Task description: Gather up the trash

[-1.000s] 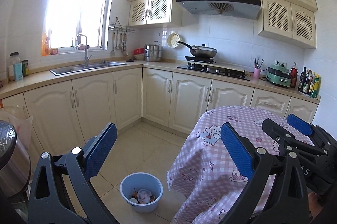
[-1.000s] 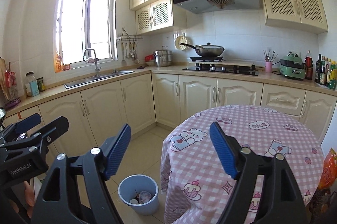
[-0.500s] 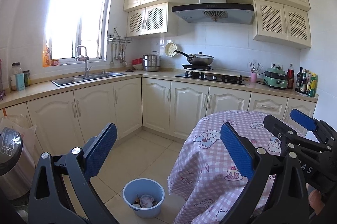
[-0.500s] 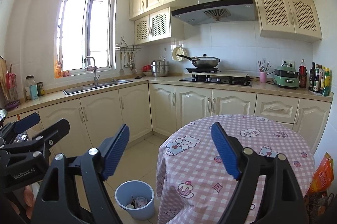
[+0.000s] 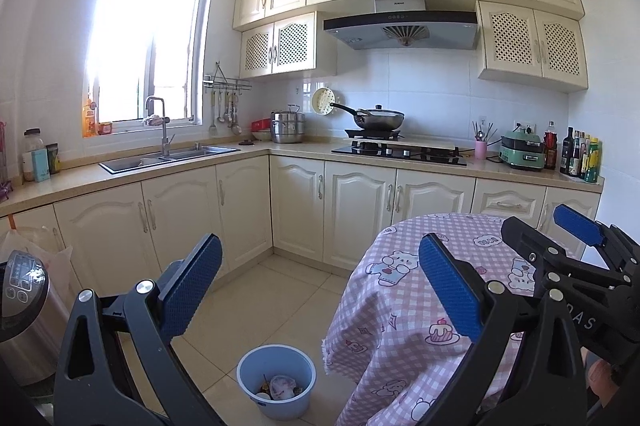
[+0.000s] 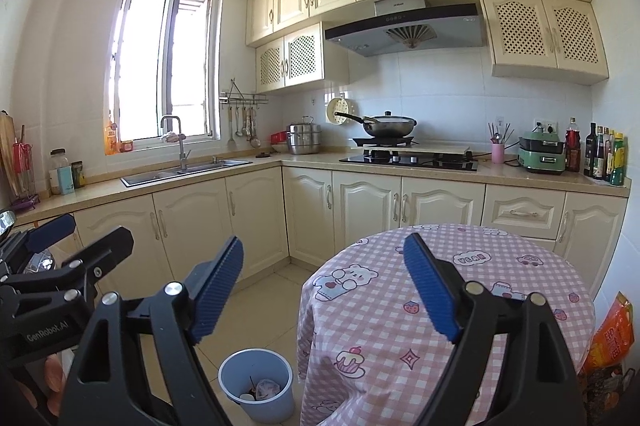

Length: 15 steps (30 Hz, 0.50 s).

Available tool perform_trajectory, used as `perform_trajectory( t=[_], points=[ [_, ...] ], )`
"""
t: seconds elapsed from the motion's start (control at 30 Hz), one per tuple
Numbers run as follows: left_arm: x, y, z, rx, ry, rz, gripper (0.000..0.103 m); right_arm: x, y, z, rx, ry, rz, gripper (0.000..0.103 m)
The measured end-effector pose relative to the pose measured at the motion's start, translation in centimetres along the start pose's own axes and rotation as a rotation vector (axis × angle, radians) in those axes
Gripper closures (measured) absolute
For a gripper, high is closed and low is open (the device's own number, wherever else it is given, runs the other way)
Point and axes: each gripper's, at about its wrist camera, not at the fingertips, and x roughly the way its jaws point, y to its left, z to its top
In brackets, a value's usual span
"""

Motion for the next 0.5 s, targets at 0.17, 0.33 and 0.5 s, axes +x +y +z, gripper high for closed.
perform_trajectory(
  t=[0.17,0.33,0.5],
  points=[
    [-0.07,-0.06,0.00,0.002,-0.003,-0.002,0.008,-0.21,-0.31,-0.02,0.003,-0.003,0.002,0.022],
    [-0.28,-0.07,-0.04,0.001,-0.007,-0.007,0.008,-0.33,-0.39,-0.08,0.004,0.000,0.002,0.021],
    [-0.38,-0.20,-0.10,0.005,-0.006,-0.009,0.008,-0.54,-0.39,-0.11,0.006,0.001,0.002,0.021]
  ],
)
